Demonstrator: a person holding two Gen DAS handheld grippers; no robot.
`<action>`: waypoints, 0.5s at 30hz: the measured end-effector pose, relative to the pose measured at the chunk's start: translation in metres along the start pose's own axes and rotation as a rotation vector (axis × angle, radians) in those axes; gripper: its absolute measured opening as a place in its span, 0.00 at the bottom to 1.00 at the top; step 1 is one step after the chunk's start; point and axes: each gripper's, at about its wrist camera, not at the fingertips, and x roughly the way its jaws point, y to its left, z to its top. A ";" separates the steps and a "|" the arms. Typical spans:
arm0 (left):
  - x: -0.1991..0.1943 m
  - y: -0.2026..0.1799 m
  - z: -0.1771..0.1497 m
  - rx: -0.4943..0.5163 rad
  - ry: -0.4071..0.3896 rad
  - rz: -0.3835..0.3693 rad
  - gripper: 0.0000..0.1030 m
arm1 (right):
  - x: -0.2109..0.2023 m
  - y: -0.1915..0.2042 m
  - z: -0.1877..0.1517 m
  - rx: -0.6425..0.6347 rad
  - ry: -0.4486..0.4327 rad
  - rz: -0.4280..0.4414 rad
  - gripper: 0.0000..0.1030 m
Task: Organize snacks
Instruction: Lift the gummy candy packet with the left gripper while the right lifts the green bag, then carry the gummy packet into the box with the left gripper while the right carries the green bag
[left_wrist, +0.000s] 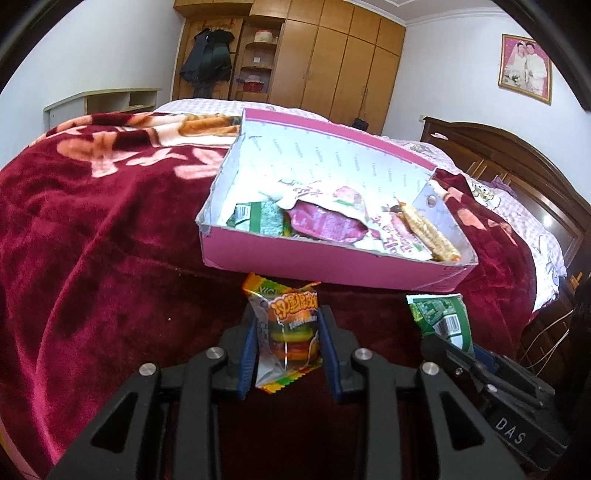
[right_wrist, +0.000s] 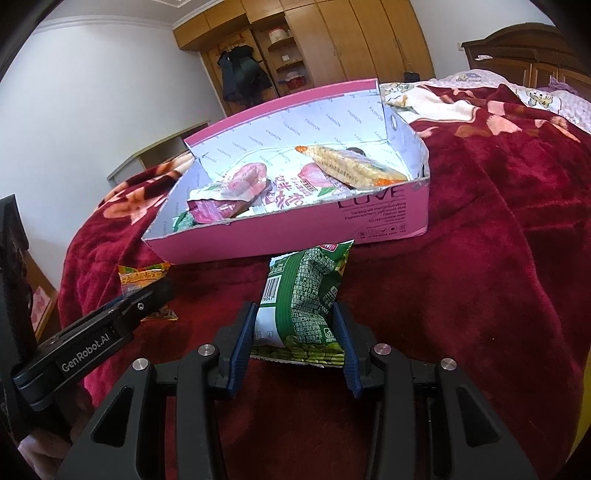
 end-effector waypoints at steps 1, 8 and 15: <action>-0.002 -0.001 0.000 0.001 -0.003 -0.002 0.31 | -0.002 0.001 0.000 -0.002 -0.006 0.003 0.42; -0.010 -0.003 0.005 0.003 -0.024 -0.001 0.31 | -0.014 0.004 0.005 -0.014 -0.038 0.020 0.42; -0.017 -0.007 0.010 0.014 -0.042 -0.007 0.31 | -0.020 0.003 0.010 -0.016 -0.053 0.025 0.42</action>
